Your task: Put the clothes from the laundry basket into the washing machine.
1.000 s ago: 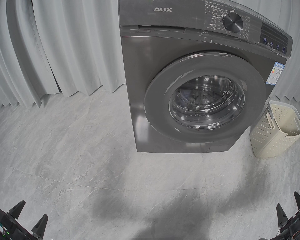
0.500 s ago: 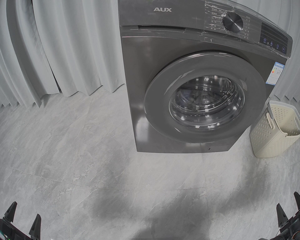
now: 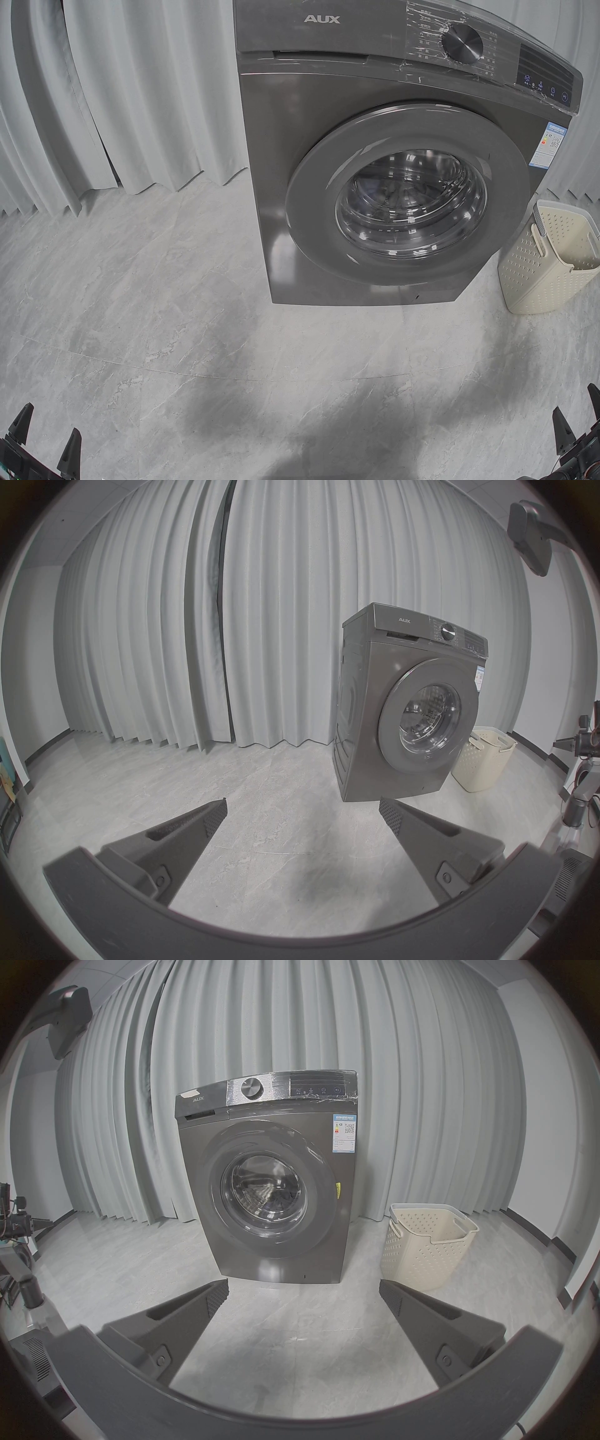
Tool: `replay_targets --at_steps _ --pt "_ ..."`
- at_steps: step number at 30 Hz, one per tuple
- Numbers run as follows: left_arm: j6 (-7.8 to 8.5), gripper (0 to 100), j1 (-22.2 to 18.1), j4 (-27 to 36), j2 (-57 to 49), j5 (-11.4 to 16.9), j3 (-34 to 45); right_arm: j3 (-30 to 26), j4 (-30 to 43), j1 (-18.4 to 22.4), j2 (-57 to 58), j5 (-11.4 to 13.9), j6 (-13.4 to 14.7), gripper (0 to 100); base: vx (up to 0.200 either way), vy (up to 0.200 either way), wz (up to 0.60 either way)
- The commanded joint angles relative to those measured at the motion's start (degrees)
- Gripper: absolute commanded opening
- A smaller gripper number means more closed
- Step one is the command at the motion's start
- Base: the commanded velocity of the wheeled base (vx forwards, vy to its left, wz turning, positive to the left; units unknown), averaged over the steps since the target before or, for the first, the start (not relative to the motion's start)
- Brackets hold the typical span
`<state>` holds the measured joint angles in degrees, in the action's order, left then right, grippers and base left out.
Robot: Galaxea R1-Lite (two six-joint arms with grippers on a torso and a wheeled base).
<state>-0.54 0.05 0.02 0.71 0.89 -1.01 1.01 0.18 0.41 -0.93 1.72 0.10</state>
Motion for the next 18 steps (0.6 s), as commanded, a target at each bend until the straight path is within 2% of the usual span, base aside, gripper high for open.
replay_targets --at_steps 1,13,14,16,17,18 --pt "-0.08 100 0.0 0.0 -0.3 0.0 0.9 -1.0 0.0 -0.1 0.3 0.0 0.0 100 0.000 -0.200 0.00" --pt "0.18 100 0.0 0.0 -0.3 0.2 0.9 -0.7 -0.5 0.0 0.3 -0.2 0.3 100 0.000 -0.200 0.00" --pt "0.27 100 0.0 0.0 -0.3 0.3 0.9 3.7 -3.3 0.0 0.2 0.5 0.3 100 0.000 -0.200 0.00" --pt "0.27 100 0.0 0.0 -0.3 0.3 0.9 9.1 -3.6 -0.1 -1.6 2.0 0.4 100 0.000 -0.100 0.00" --pt "0.27 100 0.0 0.0 -0.3 0.3 0.9 9.4 -3.5 -0.1 -2.0 2.2 0.4 100 0.000 0.000 0.00" --pt "0.27 100 0.0 0.0 -0.3 0.3 0.9 11.6 -2.7 -0.2 -6.1 5.9 0.4 100 0.000 0.000 0.00"
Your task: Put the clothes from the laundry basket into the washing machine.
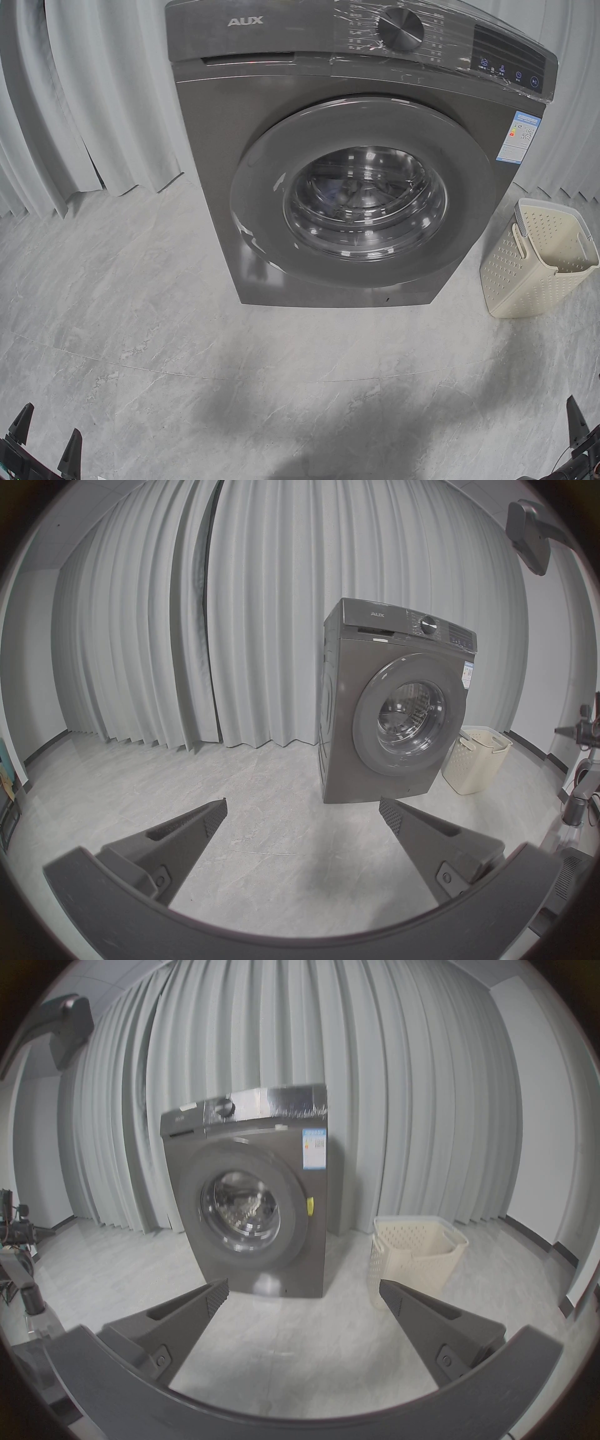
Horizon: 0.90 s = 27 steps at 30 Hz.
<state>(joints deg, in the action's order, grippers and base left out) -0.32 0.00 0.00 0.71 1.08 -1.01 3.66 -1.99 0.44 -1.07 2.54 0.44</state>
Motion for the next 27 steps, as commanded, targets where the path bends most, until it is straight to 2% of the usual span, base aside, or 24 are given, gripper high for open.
replay_targets --at_steps 1,2,3,4,5,6,7,10,11,13,15,16,17,18,19,20,22,23,27 --pt "-0.03 100 0.0 0.0 -0.3 0.1 0.9 8.9 -0.2 -0.2 -8.8 7.9 0.1 100 0.000 0.000 0.00" --pt "-0.12 100 0.0 0.0 -0.3 0.1 0.9 8.6 0.0 -0.2 -10.8 10.1 0.1 100 0.000 0.000 0.00" --pt "-0.12 100 0.0 0.0 -0.3 0.1 0.9 8.6 0.0 -0.2 -11.6 10.7 0.1 100 0.000 0.000 0.00" --pt "-0.03 100 0.0 0.0 -0.3 0.1 0.9 8.1 -0.1 -0.2 -16.2 14.0 0.2 100 0.000 0.000 0.00" --pt "0.05 100 0.0 0.0 -0.4 0.1 0.9 8.1 -0.1 -0.2 -16.2 14.0 0.2 100 0.000 0.000 0.00" --pt "-0.03 100 -0.1 0.0 -0.4 0.1 0.9 8.2 -1.3 -0.2 -23.4 17.7 0.3 100 0.000 0.000 0.00" --pt "-0.03 100 -0.1 0.0 -0.4 -0.1 1.0 8.7 -2.9 -0.2 -28.5 19.3 0.2 100 0.000 -0.200 0.00" --pt "-0.12 100 -0.1 0.0 -0.4 -0.1 1.0 9.0 -8.0 -0.9 -35.1 20.6 0.1 100 0.000 -0.200 0.00" --pt "-0.03 100 -0.1 0.0 -0.4 -0.1 1.0 9.1 -12.1 -2.5 -39.1 20.8 0.4 100 0.000 -0.200 0.00" --pt "0.05 100 -0.1 0.0 -0.4 -0.1 1.0 9.2 -19.4 -7.7 -45.9 20.7 2.5 100 0.000 -0.200 0.00" --pt "0.14 100 -0.1 0.0 -0.4 -0.1 1.0 9.4 -22.6 -11.1 -49.4 20.3 5.5 100 0.000 -0.200 0.00" --pt "0.14 100 -0.1 0.0 -0.4 -0.1 1.0 9.5 -23.2 -11.7 -50.1 20.2 6.2 100 0.000 0.000 0.00" --pt "0.23 100 -0.1 0.0 -0.4 0.0 1.0 10.2 -26.2 -15.3 -53.9 19.3 10.0 100 0.000 0.000 0.00" --pt "0.23 100 -0.1 0.0 -0.4 0.0 1.0 10.2 -26.2 -15.3 -53.9 19.3 10.0 100 0.000 0.000 0.00" --pt "0.23 100 -0.1 0.0 -0.4 0.0 1.0 11.5 -28.7 -18.4 -58.1 17.0 13.1 100 0.000 0.000 0.00" --pt "0.23 100 -0.1 0.0 -0.4 0.0 1.0 12.4 -29.9 -20.0 -60.0 15.5 14.2 100 0.000 0.000 0.00" --pt "0.23 100 -0.1 0.0 -0.4 0.0 0.9 13.2 -31.1 -21.5 -61.8 14.3 15.0 100 0.000 0.000 0.00" --pt "0.23 100 -0.1 0.0 -0.4 0.0 1.0 14.6 -33.1 -24.3 -64.6 12.8 16.3 100 0.000 0.000 0.00" --pt "0.32 100 -0.1 0.0 -0.4 0.1 0.9 17.3 -36.5 -28.8 -69.3 11.3 17.6 100 0.150 0.000 0.00"
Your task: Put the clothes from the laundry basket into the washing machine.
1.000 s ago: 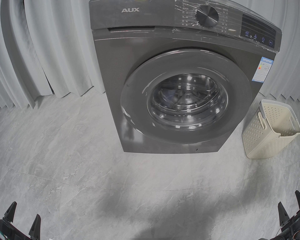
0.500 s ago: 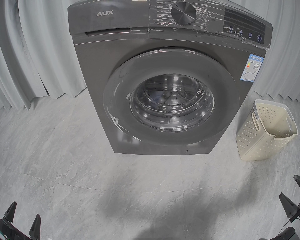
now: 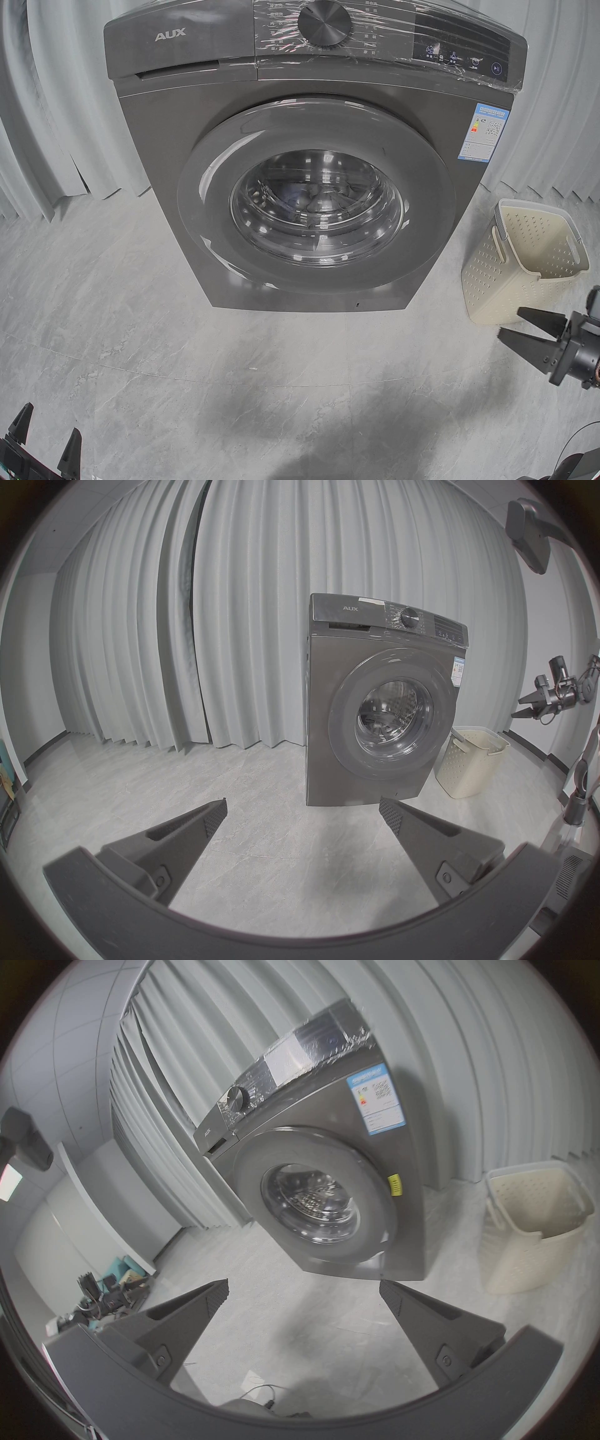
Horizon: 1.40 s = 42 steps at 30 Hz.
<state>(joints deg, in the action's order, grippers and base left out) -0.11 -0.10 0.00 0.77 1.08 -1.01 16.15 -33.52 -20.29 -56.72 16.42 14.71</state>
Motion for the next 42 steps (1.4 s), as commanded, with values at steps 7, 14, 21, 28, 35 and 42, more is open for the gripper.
replay_targets --at_steps 7,14,21,28,35,42 --pt "0.11 100 0.0 0.0 -0.4 0.1 1.0 9.7 -7.8 -10.1 -19.7 -4.9 3.4 100 0.200 0.000 0.00" --pt "0.11 100 0.0 0.0 -0.4 0.1 0.9 12.6 -11.1 -9.3 -23.1 -5.1 3.4 100 0.200 0.000 0.00" --pt "0.11 100 0.0 0.0 -0.4 0.1 0.9 13.8 -13.8 -9.2 -24.0 -6.3 3.2 100 0.200 0.000 0.00" --pt "0.11 100 0.0 0.0 -0.4 0.1 1.0 15.3 -18.0 -9.2 -23.9 -10.5 2.6 100 0.000 0.000 0.00" --pt "0.11 100 0.0 0.0 -0.4 0.1 0.9 14.5 -20.0 -9.1 -23.3 -12.7 1.5 100 0.000 0.000 0.00" --pt "-0.15 100 0.1 0.0 -0.4 0.1 1.0 5.5 -18.9 -14.1 -14.0 -12.8 -2.1 100 0.000 0.000 0.00"
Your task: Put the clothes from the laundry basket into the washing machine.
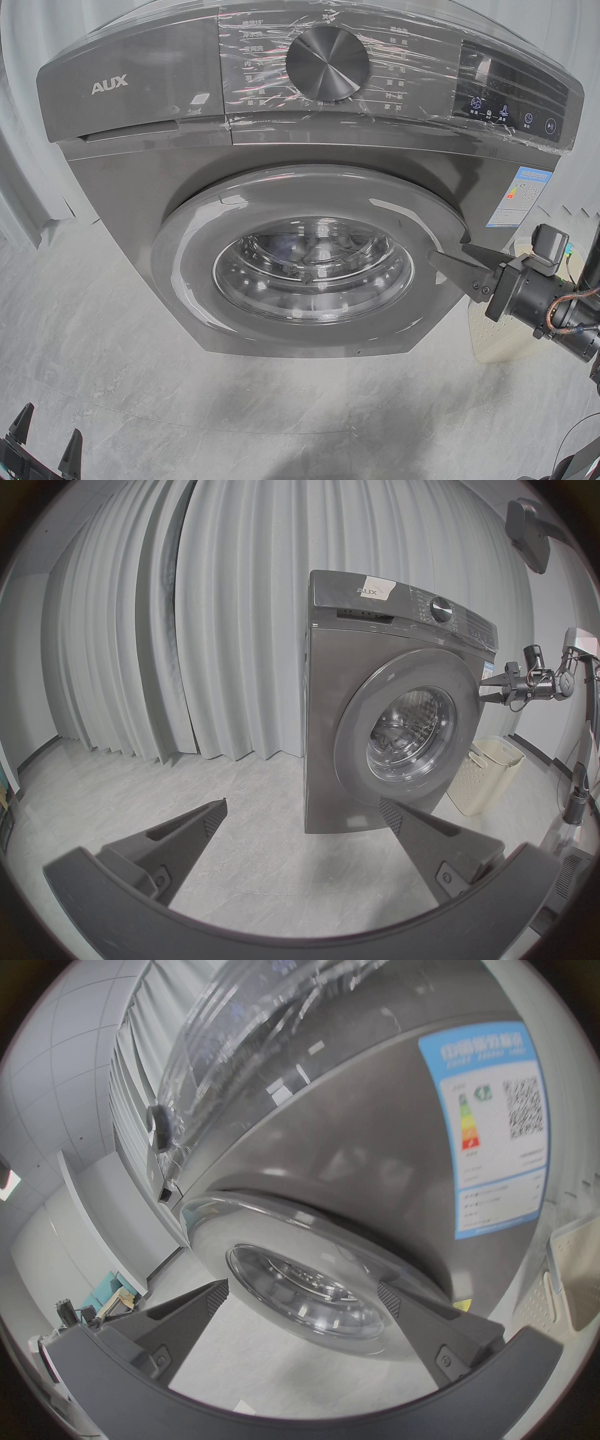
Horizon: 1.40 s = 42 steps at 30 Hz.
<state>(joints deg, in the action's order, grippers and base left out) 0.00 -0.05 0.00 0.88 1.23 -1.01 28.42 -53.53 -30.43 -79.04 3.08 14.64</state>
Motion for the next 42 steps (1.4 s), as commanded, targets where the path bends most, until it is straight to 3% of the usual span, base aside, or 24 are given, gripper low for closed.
replay_targets --at_steps 1,4,6,9,15,19,28,38,41,42 --pt "-0.35 100 0.0 0.0 -0.5 0.0 0.9 -9.8 1.1 -4.6 11.0 0.9 -2.9 100 0.000 0.000 0.00" --pt "-0.53 100 0.0 0.0 -0.5 -0.1 0.9 -15.8 1.0 -4.2 17.4 2.7 -4.6 100 0.000 0.000 0.00" --pt "-0.44 100 0.0 0.0 -0.5 -0.1 0.9 -22.6 1.1 -0.7 24.1 5.4 -6.0 100 0.000 0.000 0.00" --pt "-0.35 100 0.0 0.0 -0.4 -0.1 0.9 -28.4 1.9 3.4 32.2 5.4 -7.1 100 0.000 0.000 0.00" --pt "-0.35 100 0.0 0.0 -0.4 0.0 0.9 -26.6 18.8 16.2 51.2 5.2 -7.9 100 0.000 0.000 0.00" --pt "-0.35 100 0.0 0.1 -0.4 -0.1 0.9 -25.2 31.1 21.6 61.7 5.5 -9.0 100 0.000 0.000 0.00" --pt "-0.35 100 0.0 0.1 -0.4 -0.1 0.9 -26.1 40.8 25.4 73.5 5.5 -9.1 100 0.000 0.000 0.00" --pt "-0.44 100 0.0 0.0 -0.4 -0.1 0.9 -27.4 40.8 28.1 74.9 5.8 -9.2 100 0.000 0.000 0.00" --pt "-0.53 100 0.0 0.0 -0.4 -0.1 0.9 -28.3 41.2 29.2 76.5 6.4 -10.1 100 0.000 0.000 0.00" --pt "-0.53 100 0.0 0.0 -0.4 -0.1 0.9 -28.4 44.4 30.2 79.0 7.0 -11.6 100 0.000 0.000 0.00"
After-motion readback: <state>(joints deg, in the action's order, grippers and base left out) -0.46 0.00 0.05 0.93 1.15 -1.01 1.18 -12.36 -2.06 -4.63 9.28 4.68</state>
